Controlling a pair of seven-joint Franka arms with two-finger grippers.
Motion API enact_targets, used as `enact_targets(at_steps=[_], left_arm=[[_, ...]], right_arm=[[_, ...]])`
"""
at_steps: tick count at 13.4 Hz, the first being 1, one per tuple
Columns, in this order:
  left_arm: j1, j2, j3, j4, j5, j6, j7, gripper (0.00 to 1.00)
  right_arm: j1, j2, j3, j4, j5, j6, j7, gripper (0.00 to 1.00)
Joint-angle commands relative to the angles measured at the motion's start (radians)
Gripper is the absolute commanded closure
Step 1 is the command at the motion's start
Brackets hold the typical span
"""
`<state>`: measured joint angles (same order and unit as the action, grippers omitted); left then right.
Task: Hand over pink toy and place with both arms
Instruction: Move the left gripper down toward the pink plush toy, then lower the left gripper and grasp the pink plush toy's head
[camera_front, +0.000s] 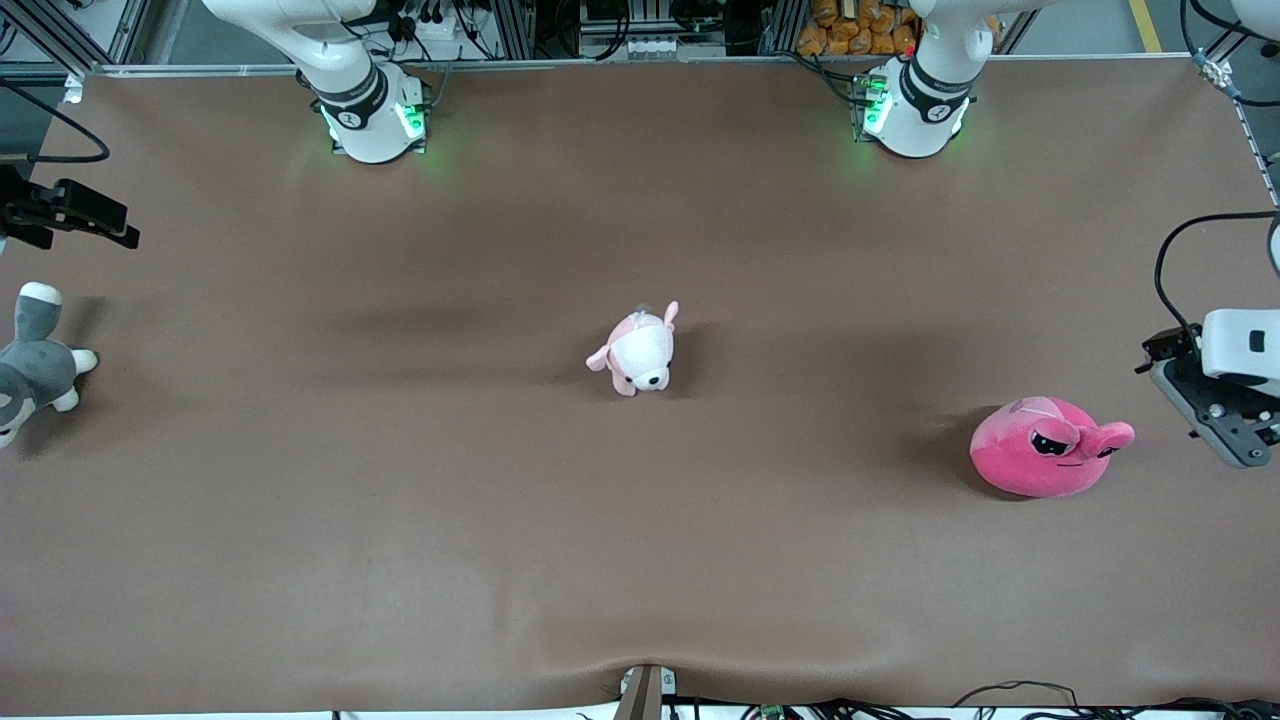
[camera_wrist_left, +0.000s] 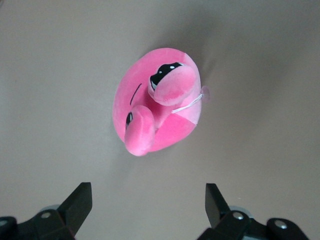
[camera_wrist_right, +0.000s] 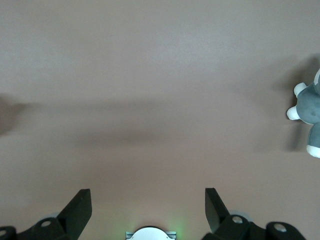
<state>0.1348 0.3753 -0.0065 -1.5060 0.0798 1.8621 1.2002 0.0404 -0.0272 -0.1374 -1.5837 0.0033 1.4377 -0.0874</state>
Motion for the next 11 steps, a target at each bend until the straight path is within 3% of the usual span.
enact_targets(at_steps=[1, 11], left_arm=[[0.002, 0.025, -0.012, 0.003, 0.006, 0.054, 0.079, 0.00], [0.014, 0.125, -0.012, 0.000, -0.068, 0.155, 0.182, 0.03]], right_arm=[[-0.010, 0.001, 0.005, 0.002, 0.001, 0.003, -0.012, 0.00], [0.003, 0.020, 0.007, 0.008, 0.004, 0.015, -0.009, 0.00]])
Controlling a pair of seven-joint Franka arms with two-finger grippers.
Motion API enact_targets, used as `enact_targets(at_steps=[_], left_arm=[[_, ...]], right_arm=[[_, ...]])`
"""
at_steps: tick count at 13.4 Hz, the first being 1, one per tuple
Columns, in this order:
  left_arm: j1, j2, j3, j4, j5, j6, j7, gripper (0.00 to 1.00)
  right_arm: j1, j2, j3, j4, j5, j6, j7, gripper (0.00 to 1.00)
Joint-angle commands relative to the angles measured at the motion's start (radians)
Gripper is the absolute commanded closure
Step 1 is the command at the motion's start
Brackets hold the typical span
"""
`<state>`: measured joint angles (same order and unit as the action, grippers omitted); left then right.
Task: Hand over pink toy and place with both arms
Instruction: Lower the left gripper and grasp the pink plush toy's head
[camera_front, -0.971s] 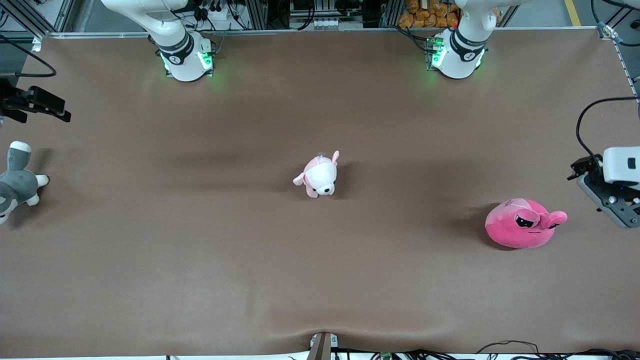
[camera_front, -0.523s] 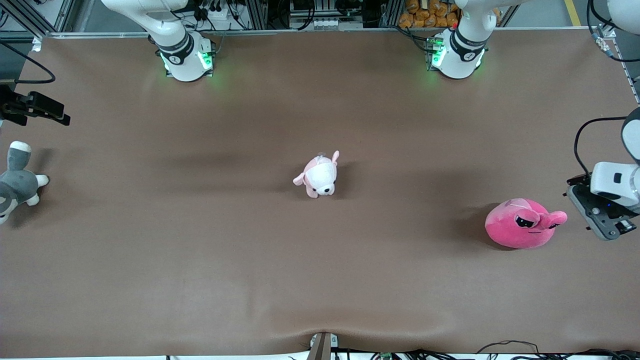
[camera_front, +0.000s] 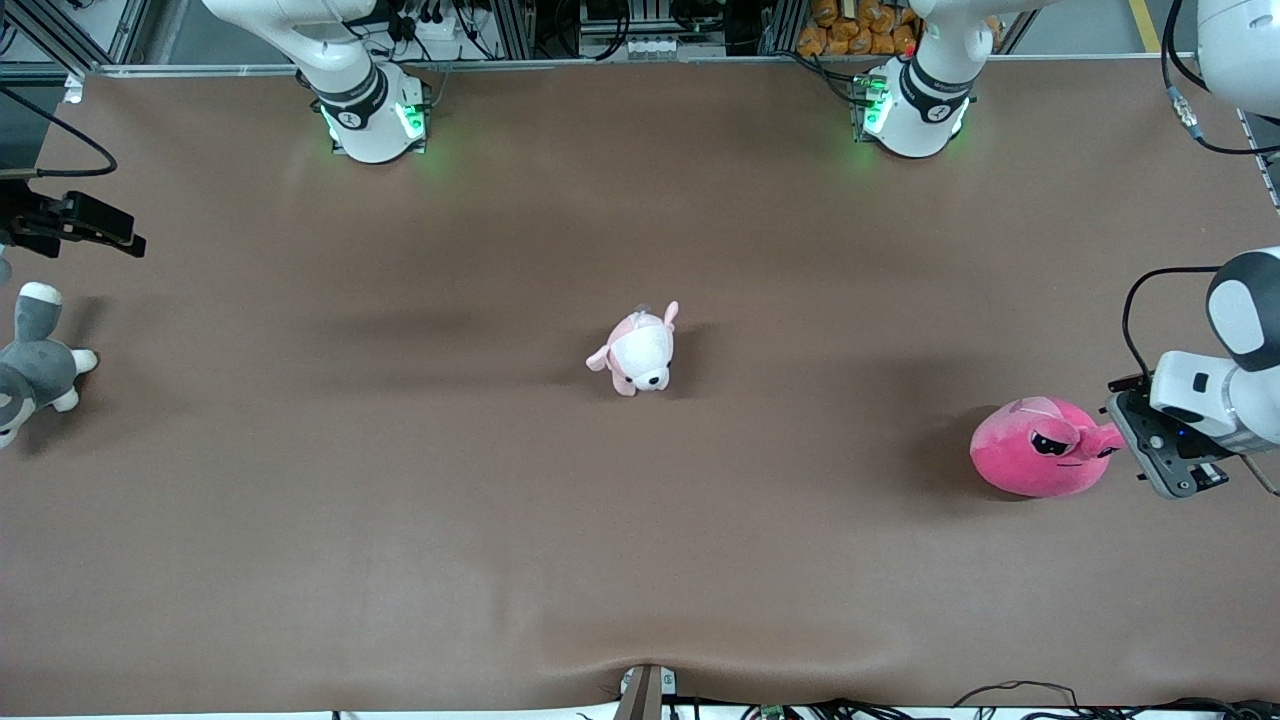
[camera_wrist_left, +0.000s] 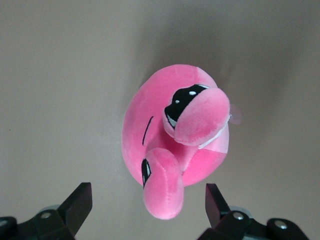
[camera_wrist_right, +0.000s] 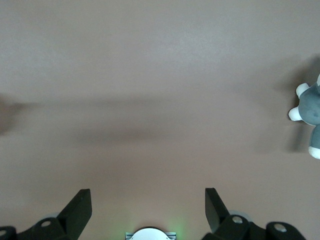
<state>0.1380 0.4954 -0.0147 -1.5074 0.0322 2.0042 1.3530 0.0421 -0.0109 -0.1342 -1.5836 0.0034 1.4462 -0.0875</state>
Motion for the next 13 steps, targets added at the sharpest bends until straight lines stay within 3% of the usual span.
enact_targets(at_steps=[1, 6, 9, 13], left_arm=[[0.018, 0.014, -0.004, 0.003, -0.020, 0.018, 0.029, 0.10], [0.020, 0.023, -0.004, -0.005, -0.029, 0.022, 0.049, 0.35], [0.019, 0.026, -0.004, -0.007, -0.031, 0.022, 0.049, 1.00], [0.011, 0.016, -0.005, -0.008, -0.058, 0.008, 0.049, 1.00]], right_arm=[[0.005, 0.003, 0.005, 0.007, 0.006, 0.007, 0.000, 0.00], [-0.004, 0.009, 0.005, 0.004, 0.007, 0.006, -0.001, 0.00], [-0.001, 0.012, 0.005, 0.004, 0.007, 0.008, -0.001, 0.00], [0.001, 0.014, 0.005, 0.005, 0.009, 0.008, -0.001, 0.00]])
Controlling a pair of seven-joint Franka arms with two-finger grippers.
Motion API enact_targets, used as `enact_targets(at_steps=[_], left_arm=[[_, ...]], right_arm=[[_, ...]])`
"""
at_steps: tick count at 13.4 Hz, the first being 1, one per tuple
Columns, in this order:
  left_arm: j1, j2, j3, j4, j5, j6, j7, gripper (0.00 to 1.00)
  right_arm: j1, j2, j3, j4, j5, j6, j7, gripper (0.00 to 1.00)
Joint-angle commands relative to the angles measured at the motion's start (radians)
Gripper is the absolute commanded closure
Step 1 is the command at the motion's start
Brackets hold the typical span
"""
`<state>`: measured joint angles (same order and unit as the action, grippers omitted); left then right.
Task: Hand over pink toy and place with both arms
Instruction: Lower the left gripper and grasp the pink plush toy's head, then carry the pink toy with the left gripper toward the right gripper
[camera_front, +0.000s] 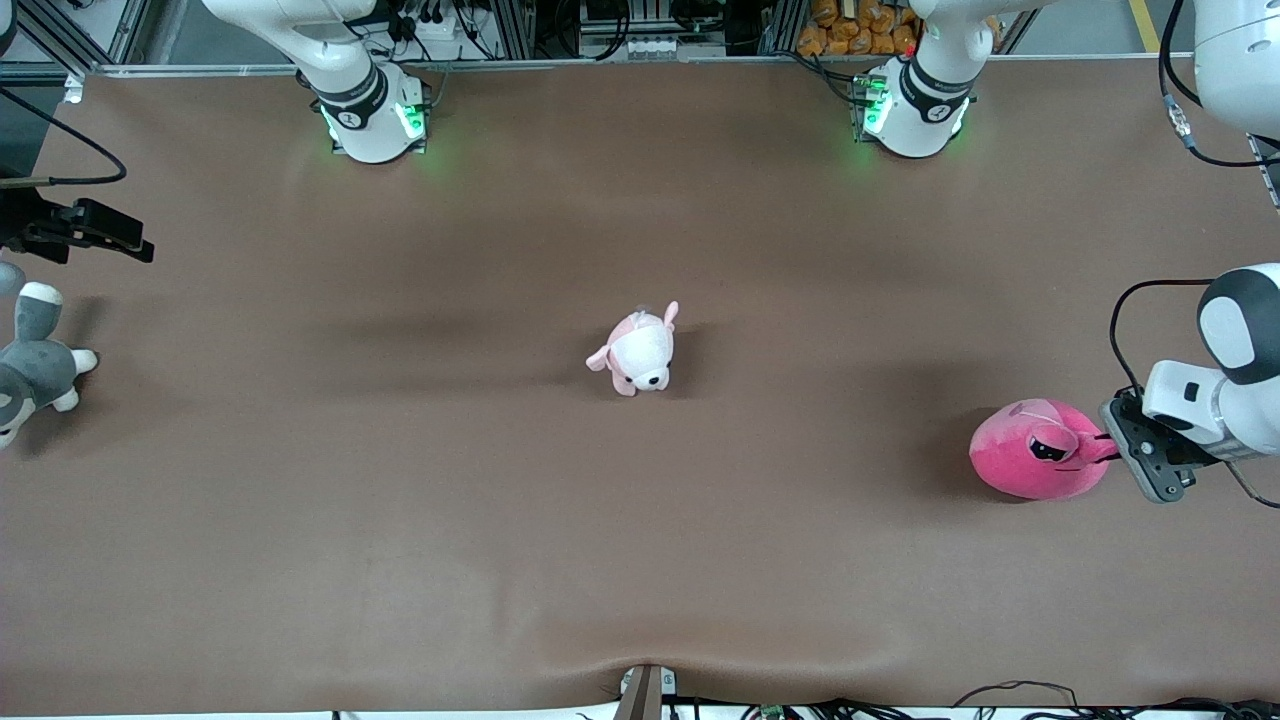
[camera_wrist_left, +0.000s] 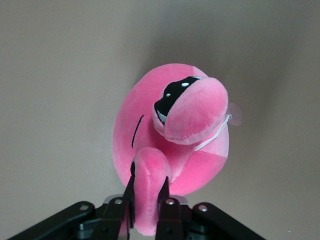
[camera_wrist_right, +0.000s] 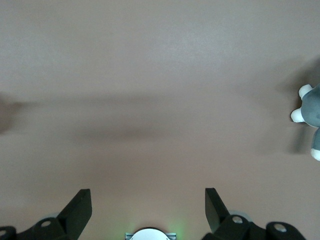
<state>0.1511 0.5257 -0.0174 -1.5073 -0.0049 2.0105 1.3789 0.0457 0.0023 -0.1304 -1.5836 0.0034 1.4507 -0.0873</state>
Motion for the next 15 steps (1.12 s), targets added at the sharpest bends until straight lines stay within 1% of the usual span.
enact_targets(at_steps=[1, 2, 6, 11, 12, 13, 15], left_arm=[[-0.004, -0.018, -0.003, -0.007, -0.021, 0.001, 0.023, 1.00], [-0.004, -0.024, -0.003, -0.005, -0.027, -0.007, 0.022, 1.00], [-0.007, -0.052, -0.004, 0.003, -0.111, -0.082, 0.023, 1.00], [-0.001, -0.053, -0.079, 0.010, -0.282, -0.153, 0.014, 1.00], [-0.007, -0.053, -0.093, 0.030, -0.323, -0.174, 0.006, 1.00], [-0.011, -0.053, -0.104, 0.047, -0.348, -0.194, -0.018, 1.00], [-0.008, -0.053, -0.157, 0.070, -0.357, -0.232, -0.131, 1.00]], right_arm=[[-0.001, 0.001, 0.001, 0.005, 0.009, 0.004, -0.002, 0.00], [-0.001, 0.001, 0.001, 0.005, 0.009, 0.004, -0.002, 0.00], [0.000, 0.001, 0.001, 0.005, 0.010, 0.005, 0.000, 0.00], [-0.003, 0.010, 0.001, 0.005, 0.010, 0.007, 0.000, 0.00], [-0.001, 0.010, 0.001, 0.007, 0.010, 0.007, 0.000, 0.00], [-0.001, 0.010, 0.001, 0.007, 0.010, 0.007, 0.000, 0.00], [-0.001, 0.010, 0.001, 0.007, 0.010, 0.008, 0.000, 0.00]])
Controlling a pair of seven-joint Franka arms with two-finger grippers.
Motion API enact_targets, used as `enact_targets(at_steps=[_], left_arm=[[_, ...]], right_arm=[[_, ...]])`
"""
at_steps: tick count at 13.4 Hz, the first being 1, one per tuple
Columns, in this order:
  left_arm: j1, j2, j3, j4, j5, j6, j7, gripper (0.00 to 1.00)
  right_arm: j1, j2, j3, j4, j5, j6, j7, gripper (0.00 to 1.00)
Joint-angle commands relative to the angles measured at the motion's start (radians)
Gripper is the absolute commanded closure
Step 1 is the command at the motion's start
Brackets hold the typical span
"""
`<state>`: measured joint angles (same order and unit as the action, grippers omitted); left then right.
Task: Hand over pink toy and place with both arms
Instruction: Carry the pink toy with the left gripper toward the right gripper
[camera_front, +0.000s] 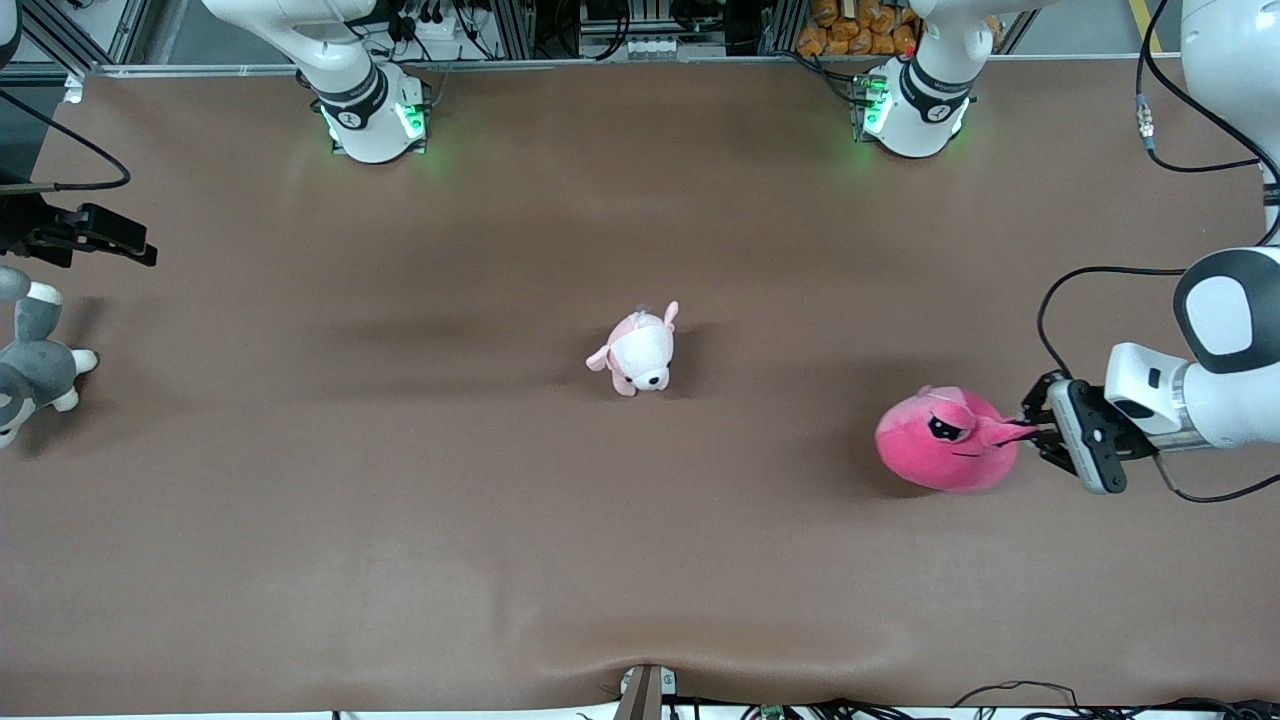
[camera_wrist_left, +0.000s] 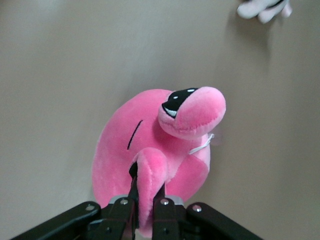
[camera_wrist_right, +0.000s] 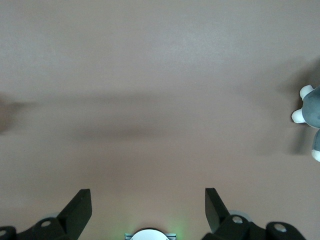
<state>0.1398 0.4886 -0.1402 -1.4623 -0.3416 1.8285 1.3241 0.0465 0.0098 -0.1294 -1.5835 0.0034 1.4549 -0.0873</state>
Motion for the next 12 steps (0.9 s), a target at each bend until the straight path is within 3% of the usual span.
enact_targets(at_steps=[1, 6, 12], left_arm=[[0.003, -0.025, -0.059, 0.029, -0.020, -0.052, -0.118, 1.00], [0.000, -0.025, -0.195, 0.040, -0.095, -0.051, -0.288, 1.00], [-0.026, -0.019, -0.383, 0.111, -0.105, 0.036, -0.624, 1.00]], right_arm=[[-0.002, 0.002, 0.001, 0.007, 0.010, 0.004, 0.000, 0.00], [0.004, 0.002, 0.001, 0.007, 0.012, 0.004, 0.003, 0.00], [0.000, 0.044, 0.001, 0.045, 0.118, -0.004, 0.211, 0.00]])
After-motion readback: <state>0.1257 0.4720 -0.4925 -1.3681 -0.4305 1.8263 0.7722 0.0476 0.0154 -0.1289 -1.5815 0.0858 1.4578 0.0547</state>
